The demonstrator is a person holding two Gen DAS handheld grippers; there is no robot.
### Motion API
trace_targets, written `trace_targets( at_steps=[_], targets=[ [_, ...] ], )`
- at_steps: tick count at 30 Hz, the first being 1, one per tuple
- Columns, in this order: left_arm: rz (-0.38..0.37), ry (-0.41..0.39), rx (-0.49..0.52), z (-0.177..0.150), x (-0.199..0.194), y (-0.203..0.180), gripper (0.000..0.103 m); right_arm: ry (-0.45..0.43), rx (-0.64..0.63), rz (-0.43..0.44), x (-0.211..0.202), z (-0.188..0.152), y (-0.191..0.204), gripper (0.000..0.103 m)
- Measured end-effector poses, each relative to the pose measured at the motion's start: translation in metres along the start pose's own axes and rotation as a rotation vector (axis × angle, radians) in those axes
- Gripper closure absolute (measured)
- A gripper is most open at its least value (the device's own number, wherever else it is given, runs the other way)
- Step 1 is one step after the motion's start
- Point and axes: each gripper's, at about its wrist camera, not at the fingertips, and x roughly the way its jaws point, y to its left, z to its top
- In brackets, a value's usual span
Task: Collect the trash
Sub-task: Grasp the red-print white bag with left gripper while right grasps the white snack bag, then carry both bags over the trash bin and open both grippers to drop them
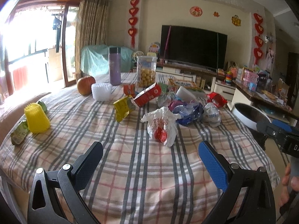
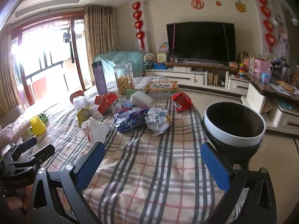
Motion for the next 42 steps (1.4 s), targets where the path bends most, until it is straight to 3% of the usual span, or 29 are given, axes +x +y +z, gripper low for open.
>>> trace_targets(
  at_steps=[12,15,19,25,26,27,28,31,33,42],
  targets=[
    [-0.020,0.117,0.008,0.030,0.084,-0.007,0.003,0.163,0.085,0.032,0.084,0.015,-0.030,0.003],
    [-0.014,0.135,0.010,0.036,0.102,-0.009,0.007,0.188,0.105,0.040,0.102,0.021,-0.037,0.008],
    [-0.020,0.177,-0.008,0.042,0.129,-0.007,0.013,0.237,0.116,0.048,0.128,0.026,-0.042,0.024],
    [-0.059,0.243,-0.027,0.043,0.160,-0.006,0.037,0.334,0.172,0.094,0.165,0.023,-0.051,0.037],
    [-0.074,0.254,-0.030,0.043,0.164,-0.006,0.044,0.349,0.182,0.109,0.168,0.021,-0.052,0.039],
    [-0.093,0.263,-0.033,0.042,0.167,-0.006,0.054,0.358,0.189,0.121,0.172,0.020,-0.052,0.048],
    [-0.102,0.267,-0.032,0.041,0.169,-0.006,0.058,0.359,0.191,0.127,0.172,0.020,-0.053,0.058],
    [-0.118,0.261,-0.022,0.041,0.169,-0.006,0.070,0.350,0.195,0.149,0.170,0.020,-0.054,0.070],
    [-0.125,0.254,-0.024,0.040,0.165,-0.007,0.074,0.341,0.189,0.149,0.168,0.022,-0.052,0.073],
    [-0.181,0.227,-0.001,0.036,0.136,-0.025,0.075,0.302,0.201,0.148,0.132,0.021,-0.063,0.073]
  ],
)
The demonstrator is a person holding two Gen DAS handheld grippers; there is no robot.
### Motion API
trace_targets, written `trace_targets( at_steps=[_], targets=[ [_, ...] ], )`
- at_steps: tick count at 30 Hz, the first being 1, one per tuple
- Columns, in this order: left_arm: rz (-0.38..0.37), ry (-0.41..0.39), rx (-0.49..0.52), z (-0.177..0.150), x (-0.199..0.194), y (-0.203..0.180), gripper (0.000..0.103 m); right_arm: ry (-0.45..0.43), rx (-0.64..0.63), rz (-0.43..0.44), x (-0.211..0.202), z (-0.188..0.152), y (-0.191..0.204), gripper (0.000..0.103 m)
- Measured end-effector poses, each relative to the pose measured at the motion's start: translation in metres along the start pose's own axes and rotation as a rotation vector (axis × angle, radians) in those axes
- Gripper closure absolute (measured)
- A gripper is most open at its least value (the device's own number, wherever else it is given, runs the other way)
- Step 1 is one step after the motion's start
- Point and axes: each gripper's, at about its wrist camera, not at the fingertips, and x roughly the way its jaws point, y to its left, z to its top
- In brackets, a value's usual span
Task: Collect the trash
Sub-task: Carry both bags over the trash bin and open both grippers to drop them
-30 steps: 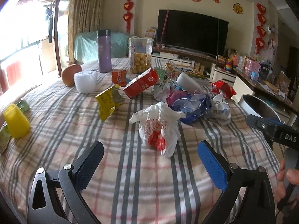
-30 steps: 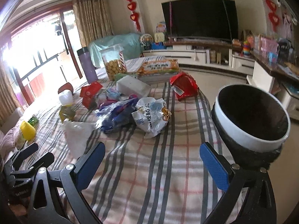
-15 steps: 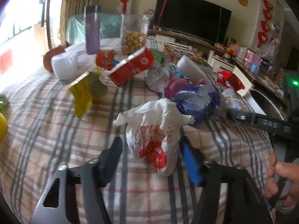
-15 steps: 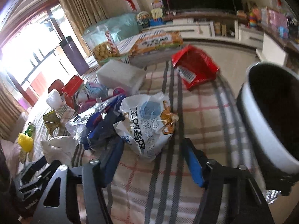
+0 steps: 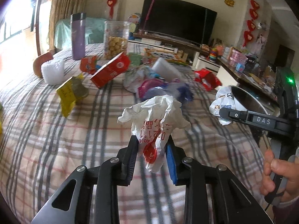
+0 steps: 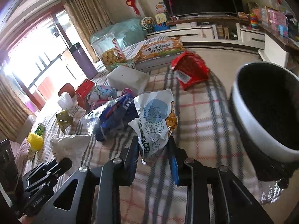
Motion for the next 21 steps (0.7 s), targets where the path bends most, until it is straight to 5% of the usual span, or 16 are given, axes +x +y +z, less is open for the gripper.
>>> trace_targets(
  at_steps=[21],
  targets=[
    [-0.124,0.018,0.122,0.025,0.025,-0.078,0.075,-0.091,0.107,-0.098,-0.078,-0.008,-0.069,0.073]
  ],
)
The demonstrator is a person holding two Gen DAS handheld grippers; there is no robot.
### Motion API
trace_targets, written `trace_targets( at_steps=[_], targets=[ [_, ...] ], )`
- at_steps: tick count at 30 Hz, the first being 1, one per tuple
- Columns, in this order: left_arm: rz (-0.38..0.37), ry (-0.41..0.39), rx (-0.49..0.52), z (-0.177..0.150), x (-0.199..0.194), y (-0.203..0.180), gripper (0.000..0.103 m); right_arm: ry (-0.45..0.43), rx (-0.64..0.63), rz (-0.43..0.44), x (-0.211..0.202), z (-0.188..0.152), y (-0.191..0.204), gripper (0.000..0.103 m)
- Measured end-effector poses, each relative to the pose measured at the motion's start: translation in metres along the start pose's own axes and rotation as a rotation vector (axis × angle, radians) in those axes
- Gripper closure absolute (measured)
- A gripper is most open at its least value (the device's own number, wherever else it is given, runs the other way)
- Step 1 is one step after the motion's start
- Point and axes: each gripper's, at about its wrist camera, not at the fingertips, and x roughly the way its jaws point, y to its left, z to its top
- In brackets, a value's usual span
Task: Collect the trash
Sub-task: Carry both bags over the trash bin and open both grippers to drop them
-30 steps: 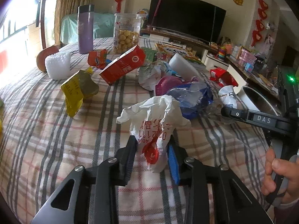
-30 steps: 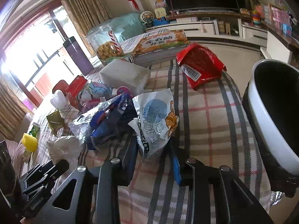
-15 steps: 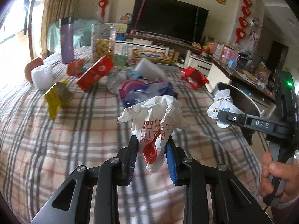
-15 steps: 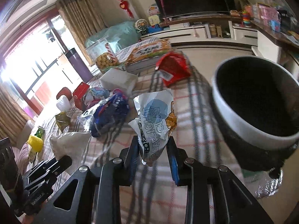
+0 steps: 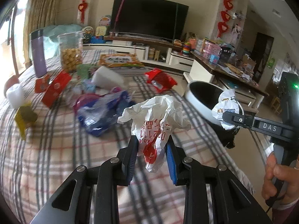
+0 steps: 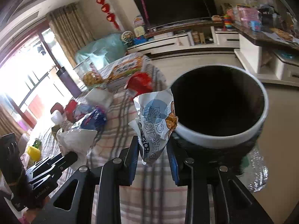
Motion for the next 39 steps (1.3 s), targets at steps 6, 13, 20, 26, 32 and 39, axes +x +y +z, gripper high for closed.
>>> trace_targets(
  at_steps=[6,13,20,26,32,39],
  targets=[
    [-0.025,0.017,0.045,0.014,0.025,-0.021,0.075,-0.011,0.036,-0.050,-0.010,0.008,-0.029,0.073],
    [-0.066,0.026,0.088,0.034,0.051,-0.045,0.075,-0.032,0.058,-0.087,-0.018,0.019,-0.053,0.073],
    [-0.107,0.035,0.109,0.062,0.078,-0.059,0.074,-0.038,0.086,-0.109,-0.020,0.033,-0.077,0.073],
    [-0.123,0.056,0.130,0.085,0.112,-0.072,0.074,0.000,0.083,-0.121,-0.013,0.044,-0.088,0.073],
    [-0.126,0.074,0.153,0.099,0.139,-0.084,0.073,0.027,0.058,-0.134,-0.004,0.051,-0.093,0.073],
    [-0.133,0.104,0.145,0.106,0.159,-0.092,0.073,0.043,0.048,-0.147,0.004,0.060,-0.100,0.072]
  ],
)
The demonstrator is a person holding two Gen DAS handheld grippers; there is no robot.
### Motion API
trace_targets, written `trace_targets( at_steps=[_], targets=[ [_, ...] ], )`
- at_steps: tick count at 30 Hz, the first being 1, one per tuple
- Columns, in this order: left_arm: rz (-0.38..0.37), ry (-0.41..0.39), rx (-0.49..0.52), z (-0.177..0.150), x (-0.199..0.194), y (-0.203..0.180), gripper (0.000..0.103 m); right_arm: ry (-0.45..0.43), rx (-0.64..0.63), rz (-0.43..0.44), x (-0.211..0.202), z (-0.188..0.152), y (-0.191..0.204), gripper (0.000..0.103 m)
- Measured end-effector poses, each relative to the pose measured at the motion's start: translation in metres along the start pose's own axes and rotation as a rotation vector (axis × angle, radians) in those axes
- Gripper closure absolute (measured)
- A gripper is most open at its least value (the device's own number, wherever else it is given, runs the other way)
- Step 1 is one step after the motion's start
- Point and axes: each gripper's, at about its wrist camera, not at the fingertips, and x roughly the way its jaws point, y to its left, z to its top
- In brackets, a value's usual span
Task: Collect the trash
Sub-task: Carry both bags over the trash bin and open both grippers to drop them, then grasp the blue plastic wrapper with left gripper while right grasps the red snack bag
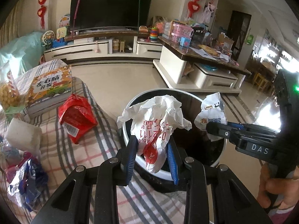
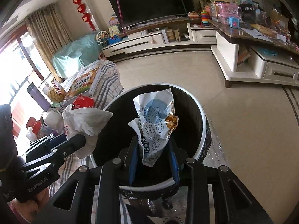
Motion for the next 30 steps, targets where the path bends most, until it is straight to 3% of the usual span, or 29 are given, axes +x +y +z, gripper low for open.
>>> trace_targets(
  at_steps=[6,13,17,21,30],
  targets=[
    [-0.007,0.014,-0.001,0.005,0.011,-0.004,0.068,0.019,0.002,-0.007,0.008,0.003,-0.004,0.069],
    [-0.003,0.000,0.022,0.004,0.009,-0.007,0.039,0.025,0.028,-0.022,0.006,0.005,-0.010,0.056],
    [0.002,-0.005,0.001,-0.005,0.001,-0.002,0.038,0.007,0.041,-0.024,-0.001,0.004,-0.011,0.049],
    [0.016,-0.026,-0.040,-0.024,-0.017,0.012,0.031,-0.009,0.053,-0.015,-0.009,-0.002,-0.007,0.029],
    [0.067,-0.076,-0.141,-0.084,-0.077,0.050,0.031,-0.066,0.053,0.059,-0.023,-0.024,0.030,0.022]
  ],
)
